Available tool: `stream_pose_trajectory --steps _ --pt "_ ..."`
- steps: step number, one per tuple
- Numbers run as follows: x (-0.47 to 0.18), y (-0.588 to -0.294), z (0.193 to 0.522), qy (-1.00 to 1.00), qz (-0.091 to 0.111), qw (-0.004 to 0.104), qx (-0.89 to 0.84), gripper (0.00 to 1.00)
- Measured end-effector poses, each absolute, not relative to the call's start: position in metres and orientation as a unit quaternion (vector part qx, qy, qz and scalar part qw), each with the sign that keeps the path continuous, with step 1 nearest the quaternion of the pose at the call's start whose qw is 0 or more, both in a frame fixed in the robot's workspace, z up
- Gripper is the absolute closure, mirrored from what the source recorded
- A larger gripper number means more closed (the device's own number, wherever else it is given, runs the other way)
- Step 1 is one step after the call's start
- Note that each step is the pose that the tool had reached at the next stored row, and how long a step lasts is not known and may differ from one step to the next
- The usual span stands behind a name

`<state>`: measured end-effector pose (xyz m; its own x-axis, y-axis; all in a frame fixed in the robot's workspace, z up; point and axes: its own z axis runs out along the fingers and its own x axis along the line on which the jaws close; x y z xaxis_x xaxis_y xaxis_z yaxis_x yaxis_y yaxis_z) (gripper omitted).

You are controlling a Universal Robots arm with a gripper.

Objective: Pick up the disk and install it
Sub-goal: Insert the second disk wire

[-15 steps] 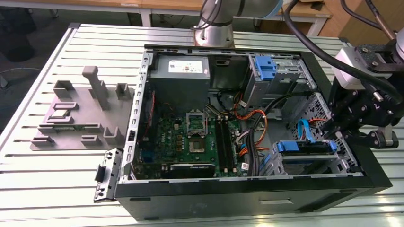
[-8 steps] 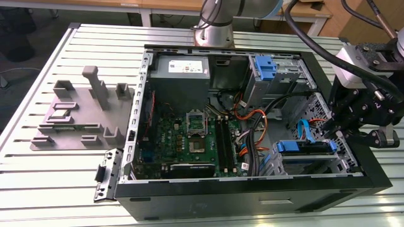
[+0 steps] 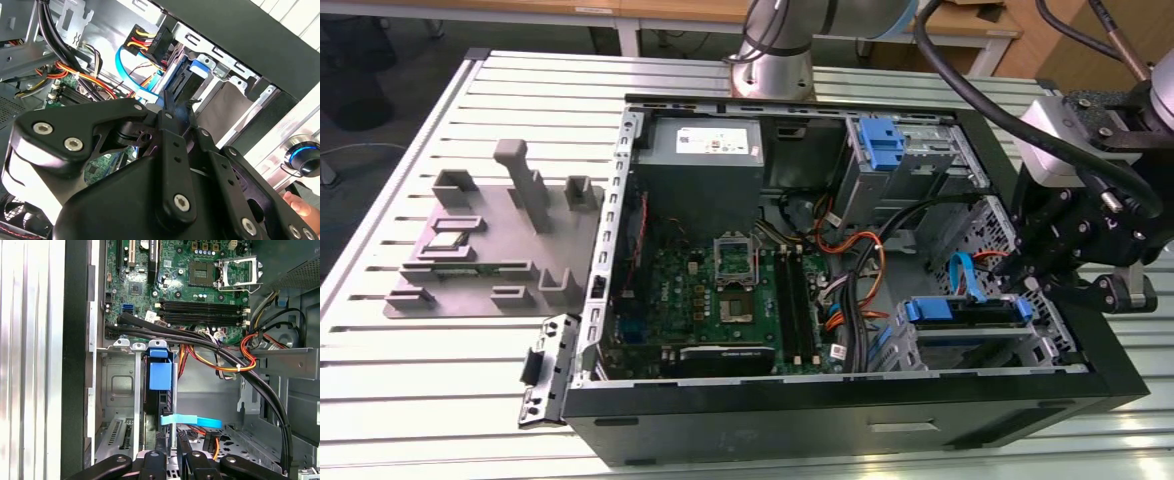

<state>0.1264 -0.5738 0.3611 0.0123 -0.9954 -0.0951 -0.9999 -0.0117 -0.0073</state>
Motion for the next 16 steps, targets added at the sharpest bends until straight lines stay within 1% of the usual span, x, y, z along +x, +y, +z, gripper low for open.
stream_pose_trajectory --steps 10,16 --pt "0.1262 -0.5737 0.3616 0.702 0.031 0.036 -0.711 0.76" --pt "0.1262 -0.5737 0.3688 0.702 0.031 0.036 -0.711 0.76"
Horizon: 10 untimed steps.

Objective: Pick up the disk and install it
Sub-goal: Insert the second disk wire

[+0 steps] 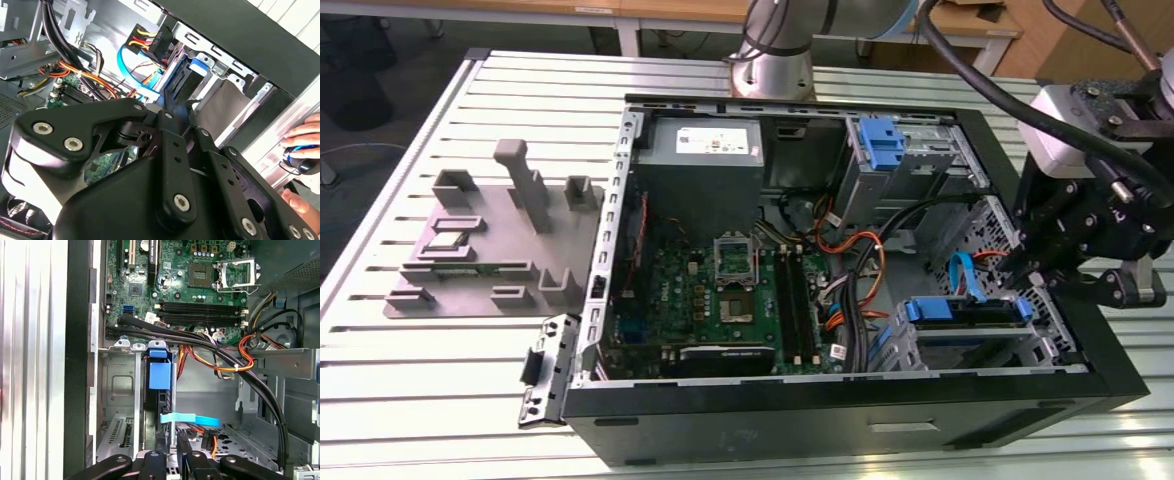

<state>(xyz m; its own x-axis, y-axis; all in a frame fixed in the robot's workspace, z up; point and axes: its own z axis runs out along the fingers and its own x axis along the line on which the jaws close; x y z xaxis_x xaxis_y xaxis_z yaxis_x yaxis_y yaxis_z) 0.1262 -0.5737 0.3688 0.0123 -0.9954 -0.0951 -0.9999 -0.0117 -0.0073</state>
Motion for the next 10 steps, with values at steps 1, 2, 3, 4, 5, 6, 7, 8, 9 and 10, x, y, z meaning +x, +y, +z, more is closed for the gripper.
stream_pose_trajectory --steps 1,2,3,4,5,6,7,8,9,10 --pt "0.1262 -0.5737 0.3703 0.702 0.031 0.036 -0.711 0.76" --pt "0.1262 -0.5738 0.3716 0.702 0.031 0.036 -0.711 0.76" --pt "0.1262 -0.5738 0.3731 0.702 0.031 0.036 -0.711 0.76" --pt "0.1262 -0.5737 0.3748 0.702 0.031 0.036 -0.711 0.76" --pt "0.1262 -0.5738 0.3763 0.702 0.031 0.036 -0.711 0.76" --pt "0.1262 -0.5738 0.3775 0.702 0.031 0.036 -0.711 0.76" --pt "0.1262 -0.5738 0.3783 0.702 0.031 0.036 -0.711 0.76" --pt "0.1262 -0.5738 0.3787 0.702 0.031 0.036 -0.711 0.76" --pt "0.1262 -0.5738 0.379 0.702 0.031 0.036 -0.711 0.76" --pt "0.1262 -0.5737 0.3791 0.702 0.031 0.036 -0.711 0.76"
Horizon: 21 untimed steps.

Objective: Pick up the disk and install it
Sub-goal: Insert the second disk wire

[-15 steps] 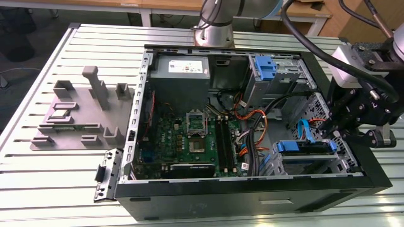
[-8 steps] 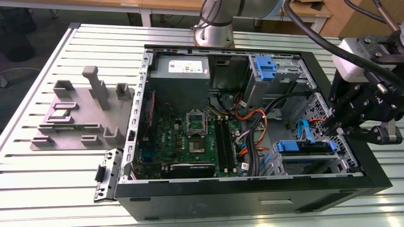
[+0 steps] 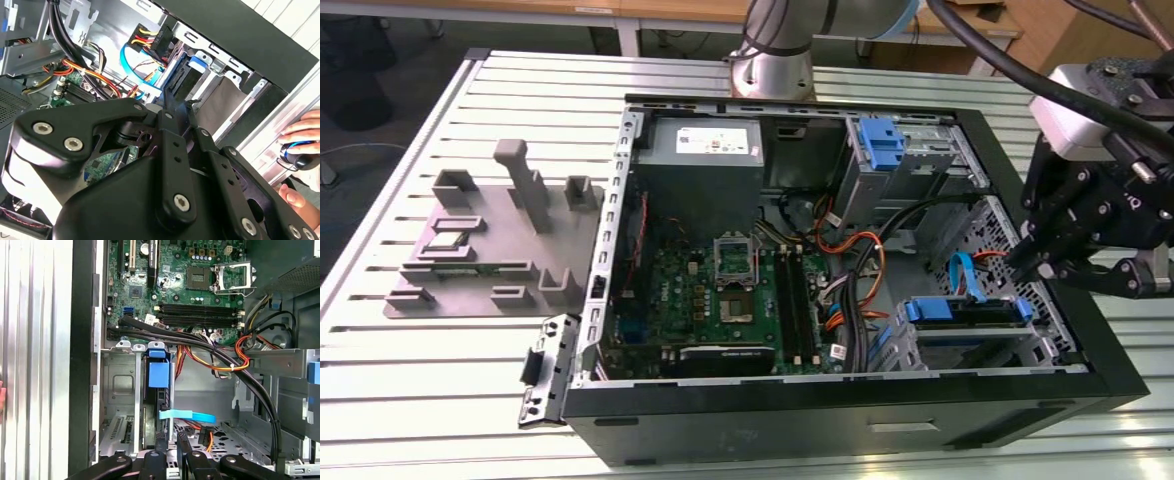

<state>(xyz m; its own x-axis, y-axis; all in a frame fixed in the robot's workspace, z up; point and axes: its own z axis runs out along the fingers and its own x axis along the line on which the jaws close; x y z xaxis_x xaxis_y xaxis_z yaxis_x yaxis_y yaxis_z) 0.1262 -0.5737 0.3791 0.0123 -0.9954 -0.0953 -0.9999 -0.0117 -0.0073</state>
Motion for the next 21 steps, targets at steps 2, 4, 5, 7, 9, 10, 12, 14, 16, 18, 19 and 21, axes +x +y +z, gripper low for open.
stream_pose_trajectory --steps 2,4,5,7,9,10,12,14,16,18,19,21 --pt "0.126 -0.573 0.379 0.702 0.031 0.036 -0.711 0.76" --pt "0.126 -0.57 0.379 0.702 0.032 0.037 -0.71 0.76" --pt "0.126 -0.569 0.379 0.702 0.032 0.037 -0.71 0.76" --pt "0.126 -0.565 0.379 0.702 0.033 0.038 -0.71 0.76" --pt "0.126 -0.562 0.379 0.702 0.034 0.039 -0.71 0.76" --pt "0.127 -0.56 0.378 0.702 0.034 0.039 -0.71 0.76" --pt "0.129 -0.558 0.376 0.702 0.034 0.039 -0.71 0.76" --pt "0.133 -0.556 0.375 0.702 0.034 0.039 -0.71 0.76" --pt "0.137 -0.554 0.372 0.702 0.034 0.039 -0.71 0.76" --pt "0.14 -0.552 0.37 0.702 0.035 0.039 -0.71 0.76" --pt "0.142 -0.552 0.369 0.702 0.035 0.039 -0.71 0.76" --pt "0.144 -0.551 0.368 0.702 0.035 0.039 -0.71 0.76"
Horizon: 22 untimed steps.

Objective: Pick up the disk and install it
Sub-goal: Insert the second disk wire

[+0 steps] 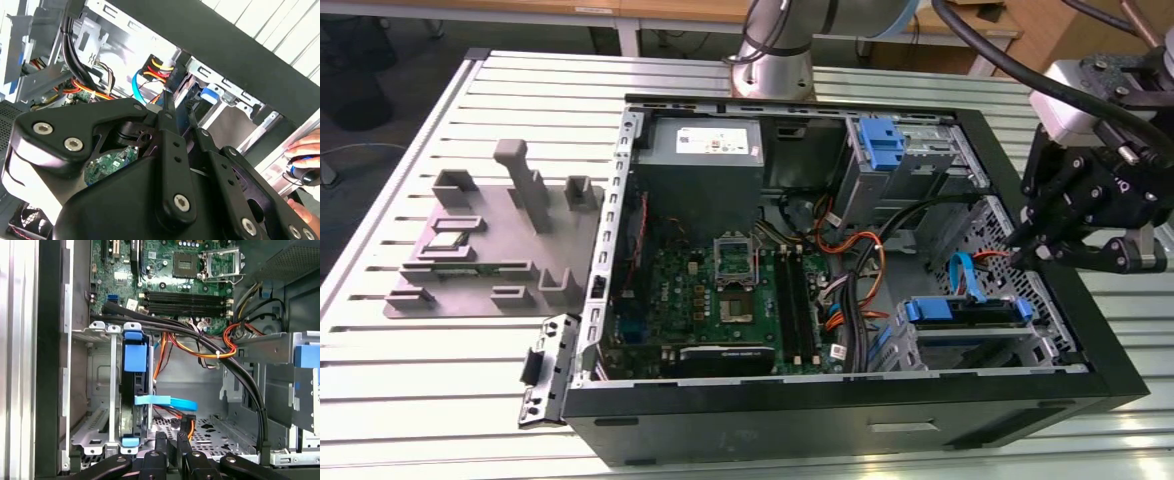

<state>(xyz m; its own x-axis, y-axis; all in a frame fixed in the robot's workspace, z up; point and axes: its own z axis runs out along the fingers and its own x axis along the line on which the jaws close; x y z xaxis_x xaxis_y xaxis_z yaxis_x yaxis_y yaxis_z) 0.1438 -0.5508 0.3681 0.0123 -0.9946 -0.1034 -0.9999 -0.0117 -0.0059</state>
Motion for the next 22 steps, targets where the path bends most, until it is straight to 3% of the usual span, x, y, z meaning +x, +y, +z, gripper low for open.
stream_pose_trajectory --steps 22 --pt "0.1522 -0.5455 0.3583 0.702 0.034 0.037 -0.71 0.76"
